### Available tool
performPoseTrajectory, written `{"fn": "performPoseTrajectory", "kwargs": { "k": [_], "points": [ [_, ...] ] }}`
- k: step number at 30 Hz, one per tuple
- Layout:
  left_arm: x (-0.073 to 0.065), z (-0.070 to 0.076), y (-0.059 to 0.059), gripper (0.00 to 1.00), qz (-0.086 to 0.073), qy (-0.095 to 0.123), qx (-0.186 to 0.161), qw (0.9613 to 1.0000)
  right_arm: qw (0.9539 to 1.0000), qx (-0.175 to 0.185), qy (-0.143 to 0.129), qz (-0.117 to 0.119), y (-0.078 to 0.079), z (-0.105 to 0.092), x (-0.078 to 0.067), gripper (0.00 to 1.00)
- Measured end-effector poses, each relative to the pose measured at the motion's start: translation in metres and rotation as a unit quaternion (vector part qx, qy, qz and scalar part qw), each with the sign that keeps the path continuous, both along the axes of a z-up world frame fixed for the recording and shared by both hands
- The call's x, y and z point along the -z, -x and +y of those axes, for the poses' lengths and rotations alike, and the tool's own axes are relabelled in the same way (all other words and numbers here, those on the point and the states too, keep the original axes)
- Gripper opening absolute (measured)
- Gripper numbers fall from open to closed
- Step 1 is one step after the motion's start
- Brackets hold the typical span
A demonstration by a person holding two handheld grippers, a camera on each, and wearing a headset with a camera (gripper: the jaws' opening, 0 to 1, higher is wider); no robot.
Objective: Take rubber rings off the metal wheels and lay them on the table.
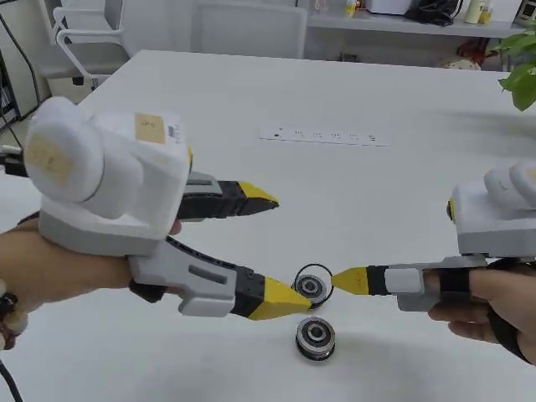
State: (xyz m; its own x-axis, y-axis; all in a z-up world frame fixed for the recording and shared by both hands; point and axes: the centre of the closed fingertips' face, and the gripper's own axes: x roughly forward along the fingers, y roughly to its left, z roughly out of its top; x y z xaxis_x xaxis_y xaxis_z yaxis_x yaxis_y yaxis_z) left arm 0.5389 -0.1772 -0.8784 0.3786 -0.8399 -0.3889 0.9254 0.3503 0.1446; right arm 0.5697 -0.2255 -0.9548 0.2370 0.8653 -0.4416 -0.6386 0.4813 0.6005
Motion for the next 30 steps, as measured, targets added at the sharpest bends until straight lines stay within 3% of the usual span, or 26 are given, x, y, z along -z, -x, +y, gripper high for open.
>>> {"fn": "performPoseTrajectory", "kwargs": {
  "k": [3,8,11,19,25,30],
  "points": [
    [-0.002,0.015,0.003,0.71,0.003,0.005,-0.022,0.9997,1.0,0.001,-0.007,-0.004,-0.001,0.001,-0.004,0.0],
    [0.011,0.045,0.008,0.71,0.012,-0.017,-0.062,0.9979,0.9998,0.002,-0.015,-0.01,-0.001,0.003,-0.01,0.0],
    [0.017,0.054,0.012,0.72,0.019,-0.013,-0.079,0.9967,0.9997,0.002,-0.019,-0.013,-0.002,0.005,-0.013,0.0],
    [0.047,0.064,0.026,0.72,0.054,-0.006,-0.102,0.9933,0.9995,0.0,-0.027,-0.016,0.001,0.012,-0.017,0.0],
    [0.062,0.069,0.033,0.71,0.072,-0.007,-0.113,0.991,0.9993,-0.016,-0.028,-0.018,0.008,0.024,-0.018,0.0],
    [0.065,0.07,0.038,0.71,0.091,0.02,-0.122,0.9882,0.999,-0.038,-0.016,-0.019,0.019,0.034,-0.011,0.0]
  ]
}}
